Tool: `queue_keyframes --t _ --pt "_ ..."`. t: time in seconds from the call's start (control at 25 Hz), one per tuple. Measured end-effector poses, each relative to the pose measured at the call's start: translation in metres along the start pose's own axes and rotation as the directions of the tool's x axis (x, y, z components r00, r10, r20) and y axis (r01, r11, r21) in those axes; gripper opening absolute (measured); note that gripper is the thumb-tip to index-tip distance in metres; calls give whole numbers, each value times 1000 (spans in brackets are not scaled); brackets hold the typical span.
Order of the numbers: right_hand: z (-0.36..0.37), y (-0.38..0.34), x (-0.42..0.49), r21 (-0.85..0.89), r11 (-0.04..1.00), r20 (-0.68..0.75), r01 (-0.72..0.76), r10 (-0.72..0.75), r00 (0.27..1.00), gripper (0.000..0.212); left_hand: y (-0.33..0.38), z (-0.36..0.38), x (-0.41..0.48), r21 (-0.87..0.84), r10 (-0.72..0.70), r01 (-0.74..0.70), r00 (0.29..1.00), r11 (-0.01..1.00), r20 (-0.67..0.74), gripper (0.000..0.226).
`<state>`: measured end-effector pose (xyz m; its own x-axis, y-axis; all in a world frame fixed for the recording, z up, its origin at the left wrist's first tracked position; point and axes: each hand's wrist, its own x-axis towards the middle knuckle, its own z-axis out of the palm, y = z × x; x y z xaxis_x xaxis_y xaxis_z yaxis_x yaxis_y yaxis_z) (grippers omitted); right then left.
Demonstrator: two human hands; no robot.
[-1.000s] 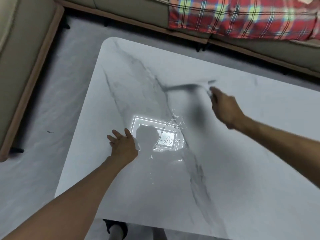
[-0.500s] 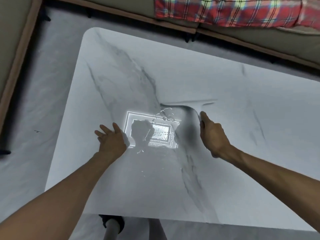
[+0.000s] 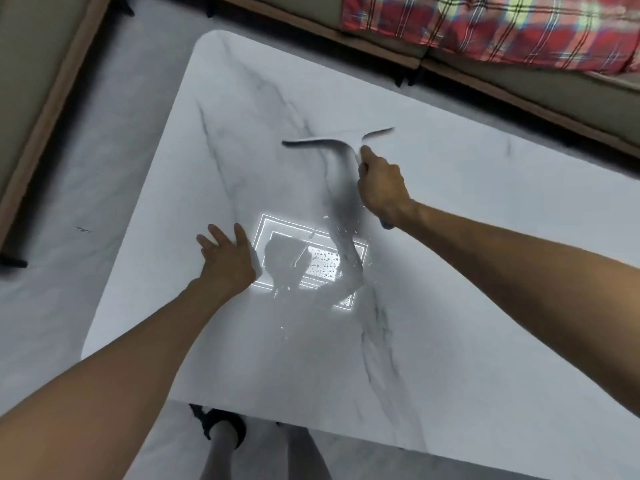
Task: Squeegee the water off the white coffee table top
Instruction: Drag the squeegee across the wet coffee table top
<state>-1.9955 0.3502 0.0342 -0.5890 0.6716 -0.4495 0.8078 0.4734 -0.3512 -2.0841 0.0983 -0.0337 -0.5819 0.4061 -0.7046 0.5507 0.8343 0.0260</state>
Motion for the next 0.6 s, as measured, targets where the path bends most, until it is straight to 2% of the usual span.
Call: queue_keyframes --t 0.12,0.2,0.28,0.36,0.44,0.52,0.6 --pt "30 36 -74 -6 998 13 62 -62 998 33 -8 -3 -1 121 47 -52 998 991 44 71" --pt "39 65 -125 -31 999 79 37 -34 996 44 -10 -10 -4 96 56 -65 994 993 96 69" --pt "36 88 -164 -78 997 130 -14 25 991 46 -15 -12 -16 15 93 -95 993 995 77 64" --pt "30 104 -186 -132 990 141 -40 59 988 44 -26 -4 -31 -127 136 -147 986 981 -92 49" --pt "18 109 -197 -113 992 75 -54 63 995 42 -39 8 -52 -244 162 -220 958 945 -238 34" --pt "10 101 -211 -55 997 -18 -55 54 998 40 -55 19 -82 -371 130 -239 947 897 -295 18" --pt "10 81 -228 -105 994 -26 -3 0 1000 39 -75 26 -107 -522 57 -211 954 826 -294 4"
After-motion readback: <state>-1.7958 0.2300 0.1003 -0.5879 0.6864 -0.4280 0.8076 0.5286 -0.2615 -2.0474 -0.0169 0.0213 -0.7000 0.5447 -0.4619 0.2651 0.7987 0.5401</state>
